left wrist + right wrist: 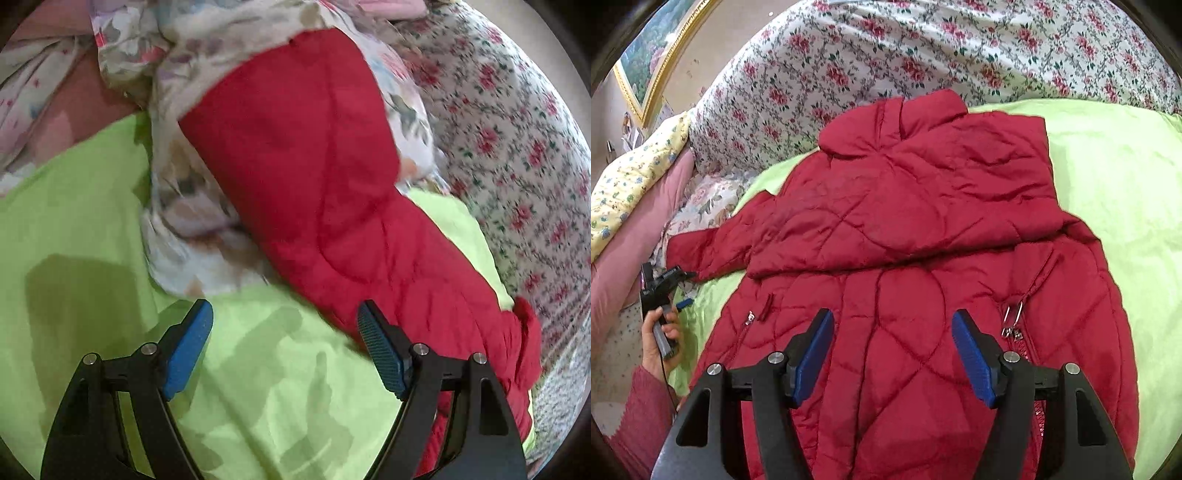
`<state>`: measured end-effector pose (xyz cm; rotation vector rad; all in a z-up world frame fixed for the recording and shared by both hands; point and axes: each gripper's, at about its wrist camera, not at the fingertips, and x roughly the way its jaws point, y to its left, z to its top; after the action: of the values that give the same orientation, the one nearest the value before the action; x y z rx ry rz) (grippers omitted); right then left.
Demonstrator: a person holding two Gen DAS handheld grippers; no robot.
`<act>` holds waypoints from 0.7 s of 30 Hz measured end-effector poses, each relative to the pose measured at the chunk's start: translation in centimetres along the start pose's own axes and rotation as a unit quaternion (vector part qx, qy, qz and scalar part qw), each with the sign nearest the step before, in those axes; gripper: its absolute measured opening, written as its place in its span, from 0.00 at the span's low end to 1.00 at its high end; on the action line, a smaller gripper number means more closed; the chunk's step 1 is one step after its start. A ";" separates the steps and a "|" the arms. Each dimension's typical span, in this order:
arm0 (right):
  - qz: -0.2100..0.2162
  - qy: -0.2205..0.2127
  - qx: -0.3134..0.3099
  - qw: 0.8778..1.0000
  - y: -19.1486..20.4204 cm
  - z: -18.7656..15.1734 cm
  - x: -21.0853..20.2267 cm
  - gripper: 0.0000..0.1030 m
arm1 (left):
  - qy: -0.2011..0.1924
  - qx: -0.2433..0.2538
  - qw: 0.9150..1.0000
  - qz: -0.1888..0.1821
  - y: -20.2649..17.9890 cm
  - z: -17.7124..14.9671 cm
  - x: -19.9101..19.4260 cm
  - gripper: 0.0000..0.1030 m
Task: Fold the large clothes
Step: 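Grasp the other red sleeve with the left gripper and fold it across the back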
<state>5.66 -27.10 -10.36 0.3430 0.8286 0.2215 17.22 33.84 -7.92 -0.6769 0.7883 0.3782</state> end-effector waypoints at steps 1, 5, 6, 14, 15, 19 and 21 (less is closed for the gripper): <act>-0.004 0.004 0.002 1.000 -0.2 -0.1 0.3 0.66 | -0.004 0.002 1.000 -0.001 0.2 0.3 0.1 0.79; -0.013 0.018 0.017 1.000 -1.2 -0.7 1.1 0.66 | -0.017 0.004 1.000 -0.001 0.8 2.0 0.9 0.79; -0.013 0.020 0.021 0.999 -1.4 -0.9 1.1 0.66 | -0.018 0.002 1.000 -0.001 0.7 2.4 1.2 0.78; -0.015 0.017 0.021 1.000 -1.9 -0.8 0.8 0.66 | -0.031 0.043 0.998 -0.032 -1.7 3.6 1.4 0.15; -0.014 0.018 0.021 1.000 -1.9 -0.8 0.9 0.66 | -0.040 0.062 0.997 -0.038 -2.7 3.1 0.7 0.12; -0.011 0.024 0.021 0.999 -1.8 -0.6 1.7 0.66 | -0.056 0.108 0.990 -0.077 -5.6 1.1 -1.6 0.11; -0.008 0.026 0.019 0.999 -1.7 -0.3 2.1 0.66 | -0.060 0.126 0.985 -0.100 -6.9 0.1 -2.6 0.11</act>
<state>6.85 -27.91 -12.62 0.3665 0.8872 0.2006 19.37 28.74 -3.10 -0.4843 0.6330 0.1318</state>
